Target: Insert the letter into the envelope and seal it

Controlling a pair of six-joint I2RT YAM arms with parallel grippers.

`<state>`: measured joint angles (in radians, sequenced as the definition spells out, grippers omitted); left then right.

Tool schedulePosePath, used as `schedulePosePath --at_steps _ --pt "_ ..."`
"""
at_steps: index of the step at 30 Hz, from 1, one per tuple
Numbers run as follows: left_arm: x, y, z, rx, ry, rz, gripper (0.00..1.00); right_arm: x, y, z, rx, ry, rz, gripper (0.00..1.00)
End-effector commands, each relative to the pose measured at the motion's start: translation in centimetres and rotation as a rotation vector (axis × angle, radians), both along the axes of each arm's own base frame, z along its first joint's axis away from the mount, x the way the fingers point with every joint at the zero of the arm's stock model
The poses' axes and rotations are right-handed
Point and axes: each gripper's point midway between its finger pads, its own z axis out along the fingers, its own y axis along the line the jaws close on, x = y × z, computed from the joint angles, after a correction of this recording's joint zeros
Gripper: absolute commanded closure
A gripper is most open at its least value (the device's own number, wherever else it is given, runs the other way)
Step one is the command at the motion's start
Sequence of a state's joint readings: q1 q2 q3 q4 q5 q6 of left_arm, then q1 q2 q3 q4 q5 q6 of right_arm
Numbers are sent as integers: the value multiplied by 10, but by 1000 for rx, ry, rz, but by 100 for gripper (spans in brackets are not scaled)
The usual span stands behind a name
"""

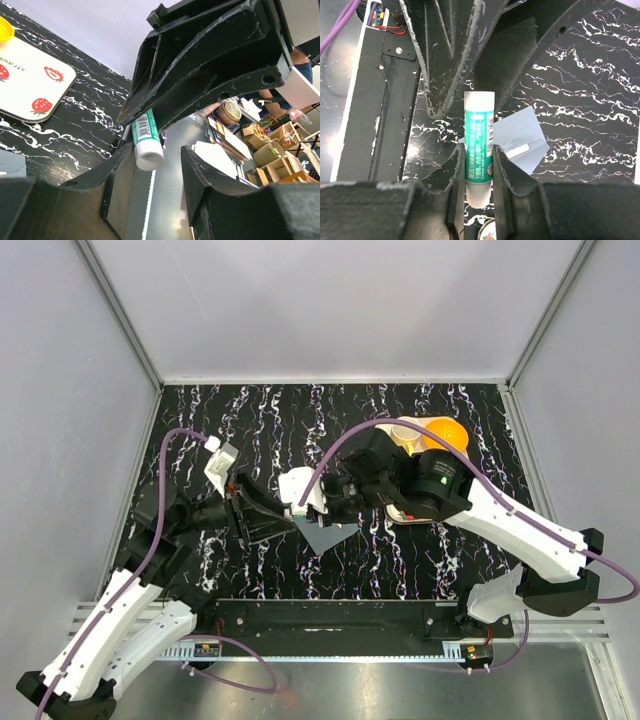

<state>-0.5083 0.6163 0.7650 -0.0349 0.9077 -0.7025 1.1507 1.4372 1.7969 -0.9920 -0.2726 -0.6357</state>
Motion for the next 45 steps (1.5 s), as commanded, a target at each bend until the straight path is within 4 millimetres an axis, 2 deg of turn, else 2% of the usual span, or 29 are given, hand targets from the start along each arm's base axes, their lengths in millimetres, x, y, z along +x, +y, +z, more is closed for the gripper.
schedulePosePath --at_steps 1,4,7,8,11,13,14,15,16,17,18,20,21,22,23,24,25,27,29,32,39,45 --pt "5 0 9 -16 -3 23 58 -1 -2 10 25 -57 5 100" --pt "6 -1 10 -10 5 27 59 -1 -4 8 17 -66 7 100" --pt "5 0 12 -11 -30 21 75 0 -3 5 7 -70 4 100" --pt "4 0 12 -9 -49 16 87 1 -3 4 4 -66 -3 100" --pt "-4 2 16 3 -187 -19 100 0 -2 1 -3 -49 -10 100" --pt "-12 7 28 17 -462 -47 100 -2 -1 -5 -13 -24 -9 100" --pt "-12 10 25 48 -524 -40 100 -5 -2 -7 -15 -11 -3 100" --pt "-9 13 30 64 -710 -23 100 -7 -1 -10 -21 8 2 100" --pt "-10 15 36 69 -812 -18 100 -14 0 -15 -24 53 10 100" --pt "-11 17 34 87 -877 -24 100 -17 2 -19 -33 85 14 100" --pt "-15 20 37 94 -1094 -42 100 -21 3 -20 -35 111 18 100" --pt "-21 24 33 111 -1277 -63 100 -31 5 -24 -42 188 33 100" --pt "-27 29 38 102 -1502 -59 100 -34 6 -26 -45 209 37 100" --pt "-28 29 27 113 -1583 -72 100 -40 6 -26 -44 242 52 100" --pt "-30 30 24 111 -1673 -68 100 -42 7 -27 -47 263 56 100" --pt "-33 33 27 109 -1833 -46 96 -43 7 -26 -42 280 59 100" --pt "-33 33 19 116 -1867 -55 92 -49 7 -25 -39 318 72 100" --pt "-36 34 16 114 -1963 -72 82 -50 7 -25 -43 351 71 100" --pt "-41 34 12 111 -1975 -99 69 -53 8 -25 -42 383 75 100" --pt "-44 34 11 93 -1986 -115 61 -53 8 -24 -40 414 73 100" --pt "-41 29 18 76 -1934 -140 52 -56 13 -24 -37 442 92 100" --pt "-44 26 13 38 -1909 -180 48 -56 16 -23 -34 447 94 100"
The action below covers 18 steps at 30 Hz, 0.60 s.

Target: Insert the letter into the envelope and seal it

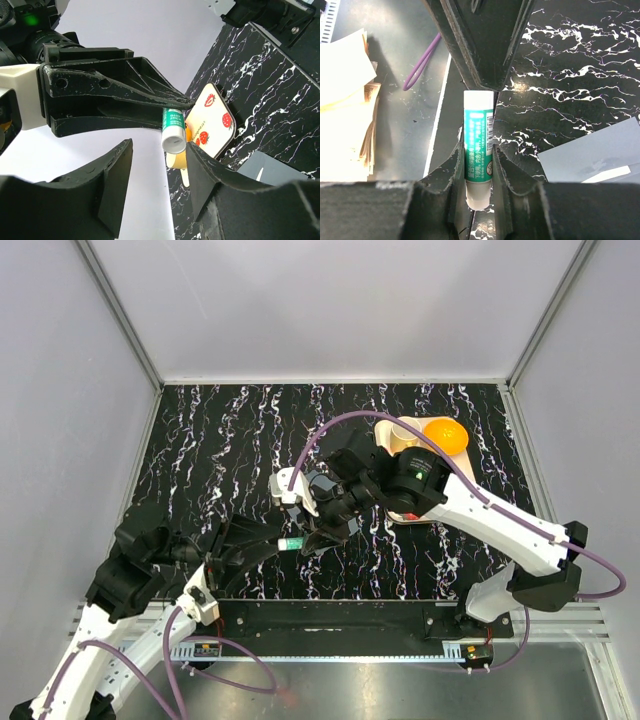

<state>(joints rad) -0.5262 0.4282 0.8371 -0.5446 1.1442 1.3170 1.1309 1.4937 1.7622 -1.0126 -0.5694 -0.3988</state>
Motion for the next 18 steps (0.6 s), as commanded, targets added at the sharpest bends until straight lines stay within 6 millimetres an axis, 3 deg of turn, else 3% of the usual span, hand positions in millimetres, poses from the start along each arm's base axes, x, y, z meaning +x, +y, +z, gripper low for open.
schedulePosePath --at_steps 1,12,18 --pt "-11 -3 21 -42 -81 -84 48 -6 5 3 12 38 21 100" --pt "-11 -6 2 31 -13 -113 50 -2 5 4 14 56 -5 100" --pt "2 -12 -3 57 -4 -98 62 -2 15 9 32 111 -12 100"
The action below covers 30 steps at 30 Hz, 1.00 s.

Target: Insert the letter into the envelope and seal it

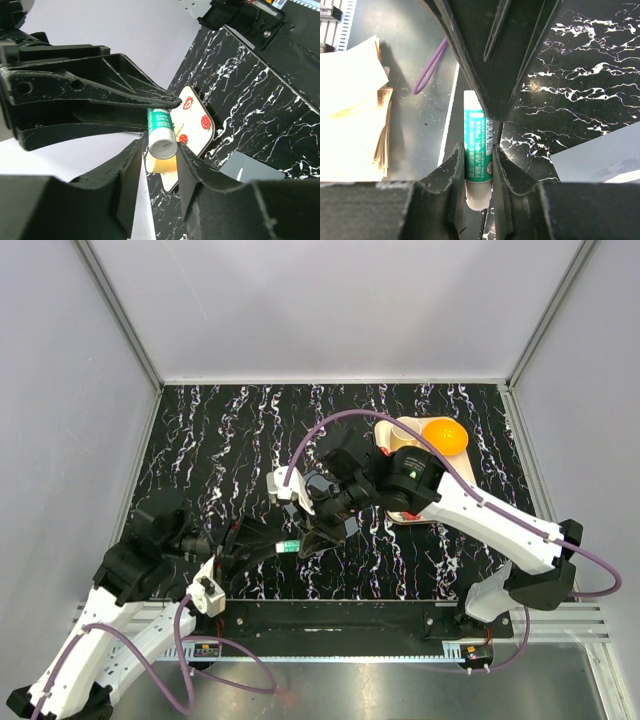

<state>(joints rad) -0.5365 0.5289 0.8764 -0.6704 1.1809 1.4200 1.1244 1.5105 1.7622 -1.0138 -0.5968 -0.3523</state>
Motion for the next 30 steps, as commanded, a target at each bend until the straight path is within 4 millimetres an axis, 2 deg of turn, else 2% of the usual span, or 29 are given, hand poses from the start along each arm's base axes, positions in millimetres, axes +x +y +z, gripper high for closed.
schedulePosePath --at_steps 1,13,16,17,18,19,20,21,22,23,24,26,28,30 --pt "-1 -4 15 -19 -62 -41 66 -1 13 13 49 72 -2 100" --pt "2 -6 10 -10 -62 -37 69 19 25 14 66 190 -43 100" --pt "8 -7 8 3 -28 -16 81 17 26 16 71 201 -31 100" --pt "11 -8 11 -2 -19 -9 88 17 27 16 72 202 -28 100" --pt "12 -9 11 4 75 13 98 17 27 15 70 203 -28 100" --pt "15 -10 15 -4 110 27 100 16 27 15 71 202 -24 98" --pt "19 -12 24 -31 108 38 100 15 26 16 71 200 -21 91" --pt "21 -12 22 -29 162 55 100 18 24 15 67 204 -29 83" --pt "22 -12 23 -33 160 61 100 19 22 17 68 217 -33 65" --pt "21 -11 24 -40 156 64 100 21 17 18 61 236 -42 60" --pt "21 -11 21 -39 176 72 100 30 11 19 62 251 -68 57" --pt "20 -10 21 -52 171 76 100 29 1 17 40 279 -74 57" --pt "21 -10 18 -51 175 75 100 28 -4 13 25 278 -69 58" --pt "20 -11 17 -48 177 65 100 26 -6 12 23 281 -66 64"
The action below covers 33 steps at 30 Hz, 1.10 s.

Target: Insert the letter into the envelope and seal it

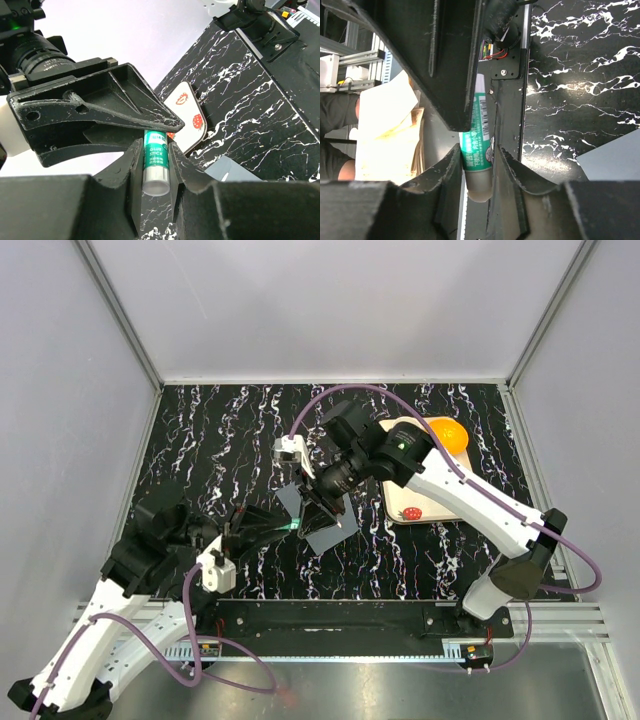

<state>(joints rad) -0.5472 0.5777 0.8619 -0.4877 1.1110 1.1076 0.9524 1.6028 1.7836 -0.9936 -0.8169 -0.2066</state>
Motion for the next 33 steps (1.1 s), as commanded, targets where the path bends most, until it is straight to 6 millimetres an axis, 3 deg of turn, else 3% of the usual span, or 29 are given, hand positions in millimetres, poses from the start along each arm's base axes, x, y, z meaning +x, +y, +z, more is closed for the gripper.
schedulePosePath --at_steps 1,7,8,11,33 --pt "-2 -3 13 -44 -20 -22 100 -9 -11 16 35 6 26 66" --pt "-2 -4 13 -38 -25 -31 100 -11 -13 17 37 8 32 89" --pt "-1 -4 11 -34 -18 -32 86 -11 -12 18 44 7 35 92" --pt "-4 -6 9 -32 -10 -58 68 -13 -10 20 57 21 49 100" --pt "-1 -19 6 -44 5 -103 64 -16 -1 21 82 75 75 100"
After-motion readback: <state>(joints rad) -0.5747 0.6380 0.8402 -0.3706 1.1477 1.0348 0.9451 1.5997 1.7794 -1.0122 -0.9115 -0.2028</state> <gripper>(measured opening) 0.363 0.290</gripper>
